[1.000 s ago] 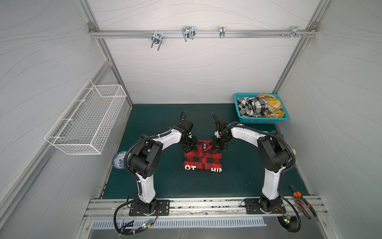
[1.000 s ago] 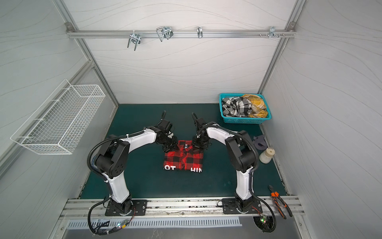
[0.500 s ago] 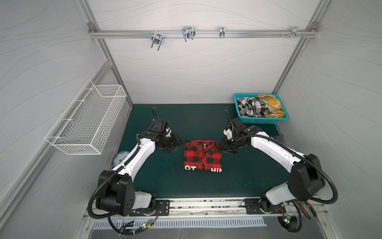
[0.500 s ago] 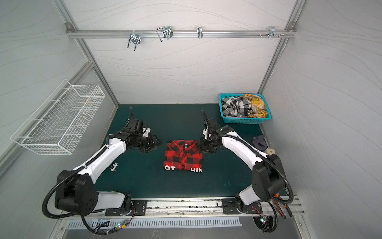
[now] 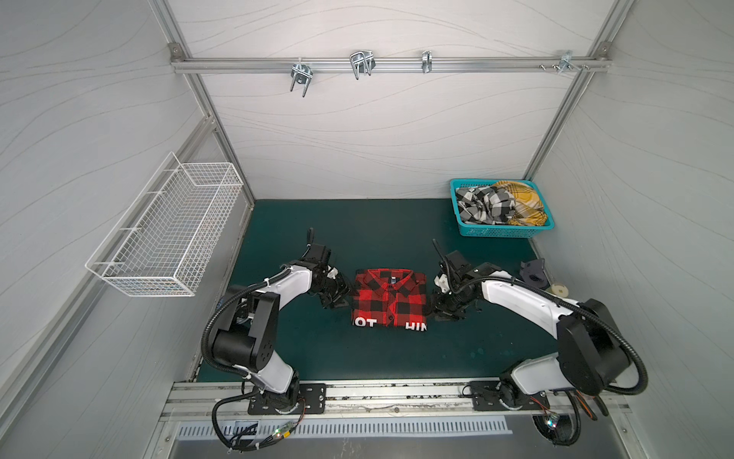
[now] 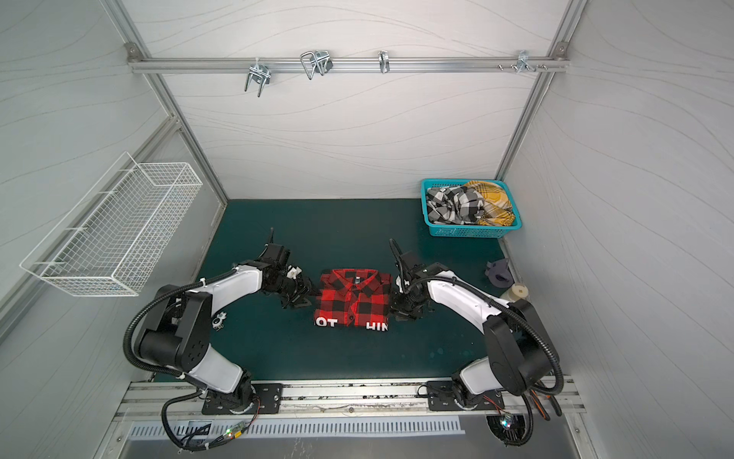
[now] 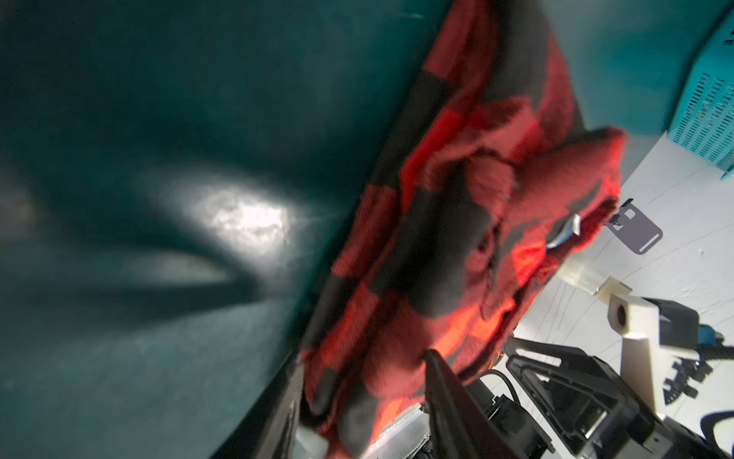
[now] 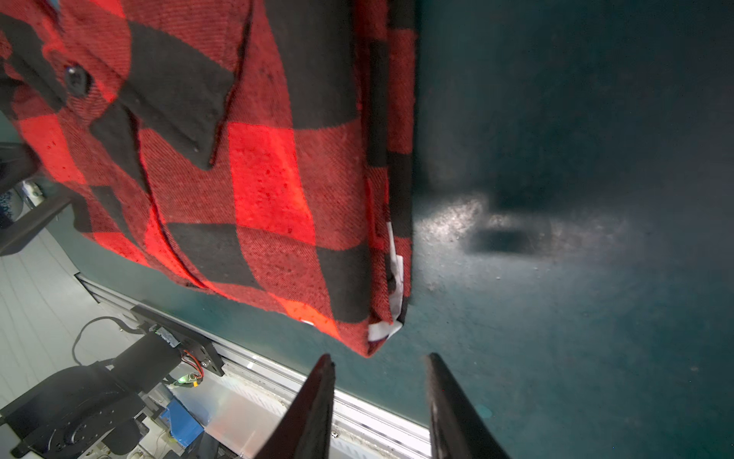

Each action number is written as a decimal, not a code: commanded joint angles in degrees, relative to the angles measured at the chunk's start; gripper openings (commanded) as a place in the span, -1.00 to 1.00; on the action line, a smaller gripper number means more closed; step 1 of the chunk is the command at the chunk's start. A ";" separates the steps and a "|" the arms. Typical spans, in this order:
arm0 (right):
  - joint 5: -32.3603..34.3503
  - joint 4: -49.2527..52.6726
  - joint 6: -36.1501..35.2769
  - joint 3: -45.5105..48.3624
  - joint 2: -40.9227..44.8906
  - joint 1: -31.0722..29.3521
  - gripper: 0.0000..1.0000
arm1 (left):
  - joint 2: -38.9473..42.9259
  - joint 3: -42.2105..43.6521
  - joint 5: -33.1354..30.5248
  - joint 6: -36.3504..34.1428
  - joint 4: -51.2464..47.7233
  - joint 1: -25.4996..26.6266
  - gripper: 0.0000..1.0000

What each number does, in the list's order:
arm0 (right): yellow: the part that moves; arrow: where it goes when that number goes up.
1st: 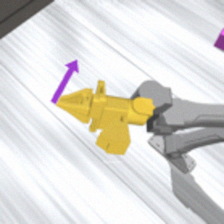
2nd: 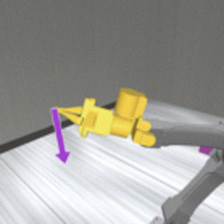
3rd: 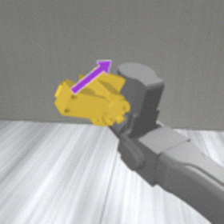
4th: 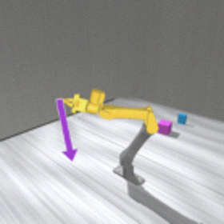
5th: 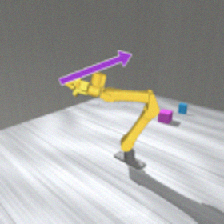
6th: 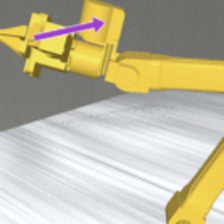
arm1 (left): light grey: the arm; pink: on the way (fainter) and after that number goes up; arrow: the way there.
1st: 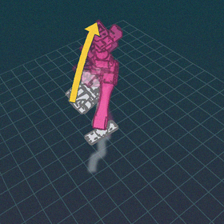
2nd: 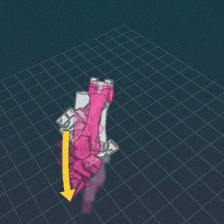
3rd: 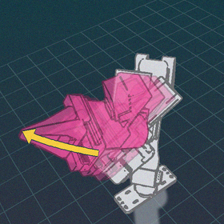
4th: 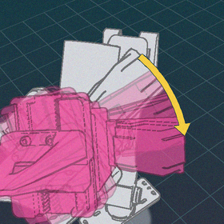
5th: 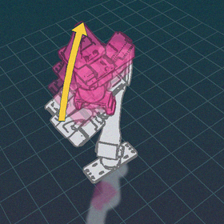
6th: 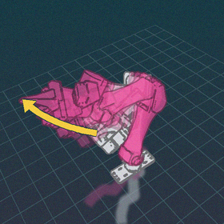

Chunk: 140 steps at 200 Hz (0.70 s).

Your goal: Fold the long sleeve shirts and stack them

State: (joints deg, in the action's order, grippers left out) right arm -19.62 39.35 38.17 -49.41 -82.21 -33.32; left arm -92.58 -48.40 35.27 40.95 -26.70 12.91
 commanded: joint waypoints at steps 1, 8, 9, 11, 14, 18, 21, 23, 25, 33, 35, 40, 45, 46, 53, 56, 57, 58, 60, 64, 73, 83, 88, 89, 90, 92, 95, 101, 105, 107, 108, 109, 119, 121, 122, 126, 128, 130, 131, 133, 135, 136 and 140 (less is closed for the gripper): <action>-0.77 -1.33 0.89 0.36 0.78 -0.27 -0.20 | -2.44 -0.96 1.12 1.33 4.70 1.83 -0.04; -0.91 -1.47 0.93 0.36 0.66 -0.32 -0.20 | -3.32 -1.47 0.55 1.33 4.70 2.43 -0.07; -0.93 -1.47 0.93 0.36 0.66 -0.29 -0.20 | -3.49 -1.54 0.53 1.37 4.67 2.45 -0.07; -0.88 -1.54 0.96 0.36 0.65 -0.28 -0.20 | -3.71 -1.68 0.33 1.34 4.65 2.62 -0.09; -0.94 -1.56 0.96 0.32 0.65 -0.27 -0.20 | -4.13 -1.89 0.06 1.39 4.64 2.77 -0.10; -1.01 -1.63 0.96 0.31 0.65 -0.33 -0.20 | -4.61 -2.11 -0.20 1.38 4.70 2.94 -0.13; -0.96 -1.54 1.02 0.35 0.69 -0.29 -0.20 | -4.88 -2.26 -0.28 1.49 4.80 3.06 -0.15; -0.93 -1.49 0.98 0.25 0.68 -0.26 -0.20 | -5.13 -2.39 -0.33 1.43 4.94 3.13 -0.17; -0.94 -1.54 0.97 0.27 0.70 -0.32 -0.20 | -5.31 -2.40 -0.34 1.46 5.04 3.16 -0.19; -0.96 -1.55 0.98 0.32 0.74 -0.26 -0.20 | -5.93 -2.57 -0.37 1.75 5.59 3.23 -0.27; -0.89 -1.49 0.95 0.35 0.79 -0.21 -0.20 | -6.12 -2.64 -0.28 1.87 5.80 3.26 -0.30; -0.79 -1.30 0.85 0.35 0.82 -0.25 -0.20 | -6.62 -2.79 -0.26 1.93 6.12 3.27 -0.38; -0.69 -1.23 0.76 0.41 1.07 -0.18 -0.20 | -7.02 -3.04 -0.17 1.95 6.19 3.27 -0.45; -0.64 -1.22 0.76 0.43 1.04 -0.13 -0.20 | -7.10 -3.12 -0.18 1.94 6.16 3.27 -0.46; -0.60 -1.17 0.68 0.61 1.17 -0.08 -0.20 | -7.71 -3.50 0.12 1.88 6.20 3.27 -0.54; -0.62 -1.15 0.64 0.69 1.20 -0.01 -0.20 | -7.91 -3.61 0.28 1.93 6.22 3.27 -0.57; -0.61 -1.18 0.66 0.75 1.19 0.00 -0.20 | -7.94 -3.62 0.31 1.89 6.22 3.27 -0.58; -0.56 -1.19 0.67 0.78 1.23 0.00 -0.20 | -8.04 -3.67 0.36 1.92 6.22 3.35 -0.58; -0.57 -1.21 0.67 0.86 1.39 0.07 -0.20 | -8.10 -3.77 0.47 1.87 6.33 3.35 -0.60; -0.59 -1.21 0.63 1.04 1.36 0.21 -0.20 | -8.32 -3.89 0.49 1.90 6.35 3.35 -0.62; -0.49 -1.21 0.52 1.39 1.53 0.43 -0.20 | -8.64 -4.19 0.61 1.90 6.39 3.50 -0.67; -0.28 -1.25 0.54 1.88 1.78 0.62 -0.20 | -8.68 -4.24 0.59 1.92 6.53 3.66 -0.71; -0.12 -1.29 0.54 2.07 1.94 0.72 -0.21 | -8.74 -4.31 0.51 2.01 6.54 3.70 -0.73; -0.10 -1.29 0.52 2.10 2.00 0.76 -0.21 | -8.75 -4.32 0.55 1.97 6.56 3.70 -0.74; -0.08 -1.34 0.51 2.15 2.03 0.78 -0.21 | -8.71 -4.33 0.53 1.96 6.61 3.70 -0.74; -0.01 -1.31 0.50 2.31 2.12 0.84 -0.21 | -8.73 -4.33 0.53 2.03 6.62 3.75 -0.76; 0.10 -1.31 0.63 2.44 2.29 0.88 -0.21 | -8.74 -4.31 0.51 2.04 6.64 3.74 -0.78; 0.27 -1.47 0.67 2.70 2.56 1.13 -0.21 | -8.76 -4.41 0.57 2.18 6.74 3.79 -0.84; 0.31 -1.52 0.76 3.01 2.79 1.35 -0.21 | -8.89 -4.41 0.59 2.24 6.76 3.79 -0.87; 0.29 -1.55 0.81 3.11 2.90 1.45 -0.21 | -8.93 -4.48 0.59 2.28 6.75 3.79 -0.90; 0.33 -1.55 0.78 3.19 3.01 1.47 -0.22 | -8.89 -4.54 0.59 2.33 6.79 3.79 -0.91; 0.44 -1.56 0.77 3.23 3.02 1.53 -0.22 | -8.91 -4.52 0.59 2.31 6.77 3.79 -0.92; 0.28 -1.57 0.82 3.65 3.58 2.09 -0.23 | -8.88 -4.60 0.62 2.54 6.75 3.79 -1.00; 0.28 -1.56 0.84 3.67 3.63 2.20 -0.23 | -8.90 -4.66 0.53 2.55 6.68 3.84 -1.00; 0.28 -1.52 0.85 3.69 3.68 2.29 -0.23 | -8.88 -4.67 0.52 2.55 6.67 3.81 -1.00; 0.26 -1.48 0.75 3.79 3.92 2.45 -0.22 | -8.82 -4.75 0.42 2.68 6.62 3.87 -1.00; 0.28 -1.47 0.80 3.86 4.02 2.53 -0.23 | -8.80 -4.70 0.38 2.72 6.69 3.88 -1.00; 0.21 -1.41 0.82 3.87 4.20 2.62 -0.23 | -8.79 -4.73 0.34 2.73 6.67 3.88 -1.00; 0.25 -1.40 0.75 3.88 4.27 2.68 -0.23 | -8.82 -4.75 0.29 2.78 6.62 3.88 -1.00; 0.25 -1.32 0.74 3.81 4.30 2.79 -0.23 | -8.73 -4.83 0.21 2.81 6.63 3.88 -1.00; 0.14 -1.24 0.69 3.93 4.42 2.88 -0.23 | -8.69 -4.90 0.17 2.82 6.65 3.95 -1.00; 0.17 -1.22 0.68 3.95 4.47 2.98 -0.23 | -8.68 -4.92 0.12 2.86 6.61 3.91 -1.00; 0.19 -1.14 0.65 3.97 4.53 3.16 -0.23 | -8.70 -5.02 -0.07 2.92 6.51 3.82 -1.00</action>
State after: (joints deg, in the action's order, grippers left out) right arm -19.79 37.69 38.17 -45.91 -79.72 -31.38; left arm -100.25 -51.22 36.12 43.29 -21.08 16.36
